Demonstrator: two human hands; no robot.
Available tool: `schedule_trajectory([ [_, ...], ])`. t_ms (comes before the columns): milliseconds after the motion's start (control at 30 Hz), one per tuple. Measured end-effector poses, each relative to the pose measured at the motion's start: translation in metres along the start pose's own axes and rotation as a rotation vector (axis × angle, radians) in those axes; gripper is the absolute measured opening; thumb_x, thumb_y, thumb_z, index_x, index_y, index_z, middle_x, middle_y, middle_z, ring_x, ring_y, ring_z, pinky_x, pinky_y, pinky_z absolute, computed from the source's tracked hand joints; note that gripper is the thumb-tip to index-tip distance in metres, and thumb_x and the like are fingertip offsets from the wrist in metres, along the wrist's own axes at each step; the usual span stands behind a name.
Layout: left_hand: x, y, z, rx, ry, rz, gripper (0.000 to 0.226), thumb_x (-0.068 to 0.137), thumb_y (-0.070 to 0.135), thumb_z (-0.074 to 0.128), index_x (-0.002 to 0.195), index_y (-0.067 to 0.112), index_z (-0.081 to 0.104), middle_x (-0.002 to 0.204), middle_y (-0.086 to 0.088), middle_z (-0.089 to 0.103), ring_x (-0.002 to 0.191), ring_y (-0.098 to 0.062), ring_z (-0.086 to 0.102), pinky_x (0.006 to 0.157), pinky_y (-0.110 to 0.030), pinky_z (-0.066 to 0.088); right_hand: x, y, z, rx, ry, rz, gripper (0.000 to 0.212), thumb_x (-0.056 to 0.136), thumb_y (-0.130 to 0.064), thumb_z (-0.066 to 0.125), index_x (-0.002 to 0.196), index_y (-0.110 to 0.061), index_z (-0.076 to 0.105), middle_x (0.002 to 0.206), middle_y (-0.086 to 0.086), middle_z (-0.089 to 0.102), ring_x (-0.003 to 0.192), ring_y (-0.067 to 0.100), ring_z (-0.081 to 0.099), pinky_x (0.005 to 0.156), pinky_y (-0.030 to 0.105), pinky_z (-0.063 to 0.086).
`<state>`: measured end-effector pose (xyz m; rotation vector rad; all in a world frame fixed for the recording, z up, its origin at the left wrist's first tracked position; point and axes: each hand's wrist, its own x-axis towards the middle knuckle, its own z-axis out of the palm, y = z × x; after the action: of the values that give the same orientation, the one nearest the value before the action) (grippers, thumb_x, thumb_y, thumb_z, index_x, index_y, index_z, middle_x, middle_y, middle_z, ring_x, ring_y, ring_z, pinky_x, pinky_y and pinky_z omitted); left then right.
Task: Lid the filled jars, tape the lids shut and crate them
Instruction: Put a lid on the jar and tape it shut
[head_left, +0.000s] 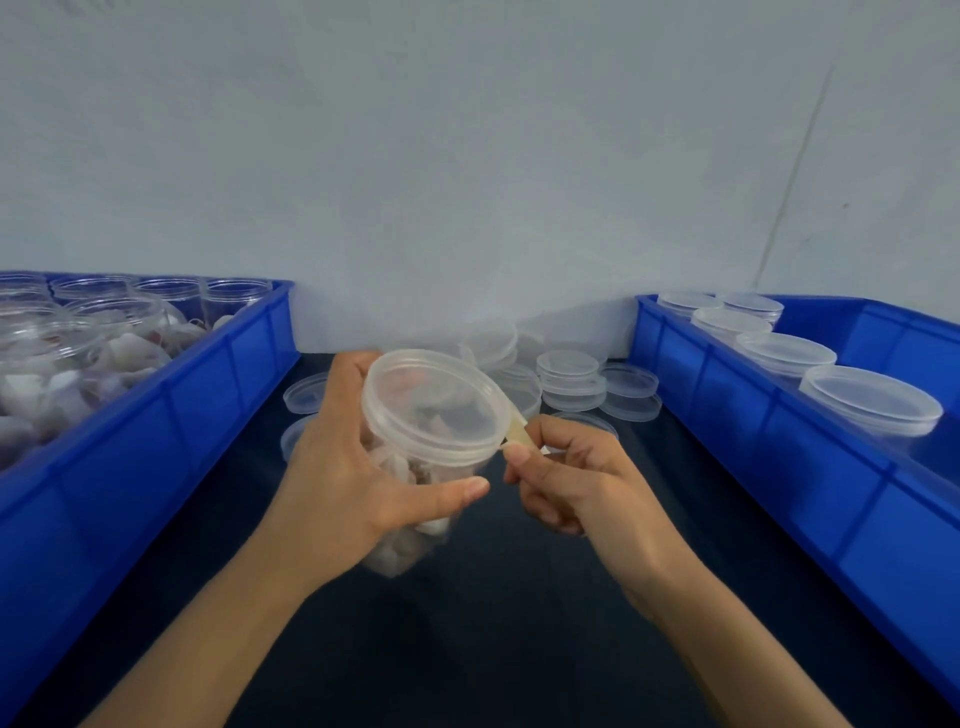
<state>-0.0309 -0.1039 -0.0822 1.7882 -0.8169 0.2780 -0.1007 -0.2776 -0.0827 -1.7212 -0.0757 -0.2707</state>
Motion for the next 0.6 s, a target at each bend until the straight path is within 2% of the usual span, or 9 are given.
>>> schedule_trajectory([
  [33, 0.0, -0.002, 0.0, -0.038, -0.006, -0.004, 0.095, 0.04, 0.05, 0.095, 0.118, 0.029, 0.045, 0.108, 0.03, 0.058, 0.103, 0.005, 0.058, 0.082, -0.005, 0.045, 0.0, 0.0, 0.0, -0.004, -0.015, 0.003, 0.027, 0.095, -0.014, 0.054, 0.083, 0.01, 0.049, 0.05, 0.0, 0.036, 0.042, 0.005, 0.03, 0.044, 0.014, 0.025],
  [100, 0.0, -0.005, 0.002, -0.111, -0.007, -0.013, 0.092, 0.042, 0.045, 0.087, 0.123, 0.02, 0.05, 0.111, 0.017, 0.064, 0.106, -0.002, 0.062, 0.085, -0.011, 0.047, 0.0, -0.002, -0.002, -0.015, -0.051, 0.008, 0.021, 0.094, -0.017, 0.053, 0.083, 0.001, 0.051, 0.048, -0.004, 0.039, 0.043, 0.005, 0.031, 0.044, 0.016, 0.024],
  [167, -0.001, -0.006, 0.004, -0.166, -0.026, -0.015, 0.087, 0.043, 0.043, 0.083, 0.121, 0.018, 0.055, 0.111, 0.01, 0.068, 0.105, -0.005, 0.064, 0.084, -0.012, 0.048, -0.001, -0.005, -0.007, -0.032, -0.098, 0.021, 0.02, 0.094, -0.019, 0.052, 0.083, -0.002, 0.051, 0.048, -0.003, 0.039, 0.043, 0.005, 0.032, 0.045, 0.015, 0.026],
  [267, -0.003, -0.007, 0.008, -0.189, -0.017, -0.042, 0.084, 0.041, 0.044, 0.083, 0.117, 0.02, 0.056, 0.108, 0.015, 0.068, 0.101, -0.001, 0.064, 0.078, -0.007, 0.047, -0.001, -0.008, -0.012, -0.029, -0.125, 0.04, 0.022, 0.093, -0.021, 0.051, 0.083, -0.001, 0.052, 0.049, 0.0, 0.035, 0.043, 0.005, 0.029, 0.046, 0.014, 0.026],
  [367, -0.005, -0.007, 0.011, -0.103, 0.043, -0.039, 0.089, 0.038, 0.05, 0.082, 0.118, 0.024, 0.053, 0.106, 0.02, 0.065, 0.101, 0.001, 0.062, 0.079, -0.006, 0.045, 0.0, -0.004, -0.008, -0.034, -0.02, 0.055, 0.026, 0.095, -0.018, 0.054, 0.074, -0.003, 0.053, 0.05, 0.0, 0.031, 0.045, 0.007, 0.025, 0.046, 0.017, 0.022],
  [400, -0.006, -0.007, 0.011, -0.066, 0.067, -0.045, 0.09, 0.037, 0.053, 0.081, 0.118, 0.028, 0.051, 0.104, 0.018, 0.065, 0.1, -0.003, 0.063, 0.08, -0.011, 0.048, 0.002, -0.003, -0.006, -0.044, 0.025, 0.059, 0.028, 0.094, -0.019, 0.056, 0.069, -0.005, 0.053, 0.049, -0.001, 0.031, 0.045, 0.008, 0.024, 0.047, 0.019, 0.021],
  [467, -0.009, -0.005, 0.01, -0.005, 0.118, -0.068, 0.088, 0.035, 0.059, 0.082, 0.114, 0.039, 0.048, 0.097, 0.014, 0.065, 0.094, -0.014, 0.066, 0.078, -0.033, 0.053, 0.003, 0.0, -0.003, -0.072, 0.087, 0.08, 0.033, 0.092, -0.022, 0.06, 0.062, -0.01, 0.054, 0.048, -0.002, 0.032, 0.045, 0.009, 0.025, 0.048, 0.022, 0.022],
  [500, -0.01, -0.004, 0.009, 0.04, 0.15, -0.061, 0.086, 0.034, 0.062, 0.08, 0.112, 0.045, 0.046, 0.097, 0.015, 0.065, 0.093, -0.015, 0.066, 0.076, -0.037, 0.053, 0.004, 0.001, -0.001, -0.091, 0.105, 0.095, 0.034, 0.092, -0.024, 0.062, 0.06, -0.011, 0.055, 0.047, -0.002, 0.033, 0.045, 0.01, 0.026, 0.049, 0.024, 0.023],
  [600, -0.011, 0.003, 0.008, 0.174, 0.202, 0.011, 0.082, 0.035, 0.07, 0.072, 0.109, 0.052, 0.042, 0.105, 0.032, 0.058, 0.098, 0.007, 0.057, 0.076, -0.018, 0.043, 0.005, 0.003, -0.001, -0.1, 0.134, 0.138, 0.036, 0.09, -0.023, 0.063, 0.057, -0.013, 0.055, 0.047, -0.002, 0.035, 0.046, 0.012, 0.028, 0.05, 0.027, 0.023],
])
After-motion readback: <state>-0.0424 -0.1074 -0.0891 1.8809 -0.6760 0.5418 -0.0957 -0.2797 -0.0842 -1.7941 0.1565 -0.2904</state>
